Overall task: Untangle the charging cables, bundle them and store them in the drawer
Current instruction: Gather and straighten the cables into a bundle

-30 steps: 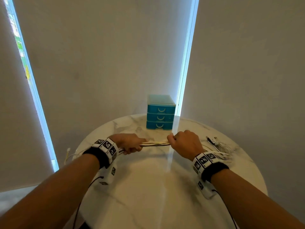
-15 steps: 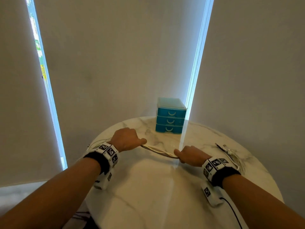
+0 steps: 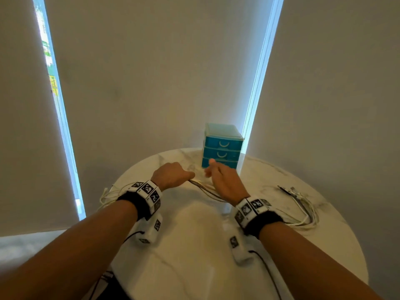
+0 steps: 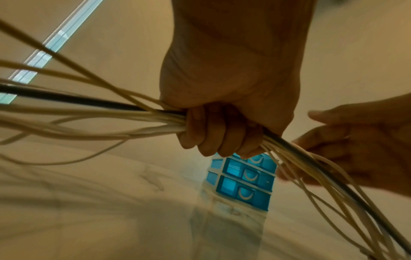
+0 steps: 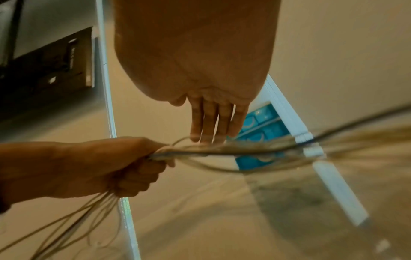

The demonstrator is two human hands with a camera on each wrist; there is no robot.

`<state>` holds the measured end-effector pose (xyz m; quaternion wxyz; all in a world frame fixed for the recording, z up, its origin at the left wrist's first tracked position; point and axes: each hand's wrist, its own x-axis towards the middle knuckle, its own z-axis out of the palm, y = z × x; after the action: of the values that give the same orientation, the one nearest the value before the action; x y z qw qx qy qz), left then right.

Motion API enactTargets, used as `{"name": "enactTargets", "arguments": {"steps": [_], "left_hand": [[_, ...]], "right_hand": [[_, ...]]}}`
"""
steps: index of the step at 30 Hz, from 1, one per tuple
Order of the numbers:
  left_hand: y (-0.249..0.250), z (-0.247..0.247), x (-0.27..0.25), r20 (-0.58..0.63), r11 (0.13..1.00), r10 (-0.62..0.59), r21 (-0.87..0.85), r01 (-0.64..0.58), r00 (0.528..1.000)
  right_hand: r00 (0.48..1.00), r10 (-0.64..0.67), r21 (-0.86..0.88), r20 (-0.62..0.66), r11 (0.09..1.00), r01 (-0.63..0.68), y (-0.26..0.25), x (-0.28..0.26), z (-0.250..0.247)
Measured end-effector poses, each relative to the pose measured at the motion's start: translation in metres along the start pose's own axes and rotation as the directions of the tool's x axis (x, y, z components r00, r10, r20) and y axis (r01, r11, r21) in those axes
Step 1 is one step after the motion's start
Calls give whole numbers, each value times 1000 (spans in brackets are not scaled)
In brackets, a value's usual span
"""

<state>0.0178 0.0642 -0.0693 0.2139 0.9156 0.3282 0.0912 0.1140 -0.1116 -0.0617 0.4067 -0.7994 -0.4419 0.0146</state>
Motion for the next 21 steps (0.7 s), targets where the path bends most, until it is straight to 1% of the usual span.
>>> {"name": "enactTargets", "arguments": {"steps": [1, 2, 3, 4, 5, 6, 7, 8, 9, 10, 11, 12, 14, 15, 16, 18, 20, 21], "left_hand": [[2, -1, 1, 0, 1000, 8, -27, -8, 1000], [3, -2, 1, -7, 999, 16, -39, -16, 1000], [3, -3, 0, -23, 999, 29, -32, -30, 999], [1, -3, -2, -39, 999, 46, -19, -47, 998], [-2, -3, -5, -47, 998, 64, -22, -65, 997], [-5, -4, -10, -38, 996, 81, -34, -82, 996], [-7, -5, -13, -1, 993, 100, -60, -100, 995], [-9, -6, -17, 65, 989, 112, -103, -105, 992], [-11, -8, -19, 140, 984, 112, -155, -90, 984], [-15, -11, -20, 206, 977, 99, -204, -57, 974], [-21, -18, -20, 257, 972, 85, -234, -23, 963], [-28, -24, -19, 304, 969, 74, -247, 4, 950], [-45, -34, -19, 404, 962, 54, -266, 61, 913], [-56, -38, -20, 450, 950, 38, -292, 107, 892], [-68, -41, -19, 477, 932, 13, -324, 162, 879], [-86, -47, -19, 507, 905, -24, -356, 234, 862], [-92, -54, -21, 550, 911, -33, -327, 252, 834], [-92, -59, -22, 565, 919, -31, -307, 246, 824]], "right_hand": [[995, 45, 18, 90, 999, -47, -6, -2, 8], [974, 94, -1, 205, 995, -96, -7, -3, 17], [944, 126, -60, 305, 992, -113, -7, -4, 23], [928, 116, -154, 354, 986, -64, -4, -3, 27], [929, 82, -268, 361, 963, 19, -3, -2, 28], [937, 31, -375, 348, 920, 109, -3, 0, 27], [943, -23, -488, 333, 851, 194, -2, 1, 24], [940, -96, -587, 326, 759, 282, -1, 2, 20], [933, -158, -657, 322, 672, 341, 0, 1, 15], [929, -199, -712, 311, 599, 367, 0, 0, 9], [934, -201, -741, 294, 569, 356, 2, 0, 3], [940, -213, -740, 266, 579, 341, 4, 0, -3], [969, -189, -693, 159, 678, 246, 8, -1, -16], [984, -145, -657, 103, 733, 177, 10, -1, -23], [993, -104, -622, 54, 774, 115, 12, 0, -28], [998, -60, -549, -4, 835, 48, 14, 3, -34], [997, -37, -388, -74, 922, 6, 15, 7, -30], [993, -30, -314, -110, 949, -6, 15, 10, -29]]}}
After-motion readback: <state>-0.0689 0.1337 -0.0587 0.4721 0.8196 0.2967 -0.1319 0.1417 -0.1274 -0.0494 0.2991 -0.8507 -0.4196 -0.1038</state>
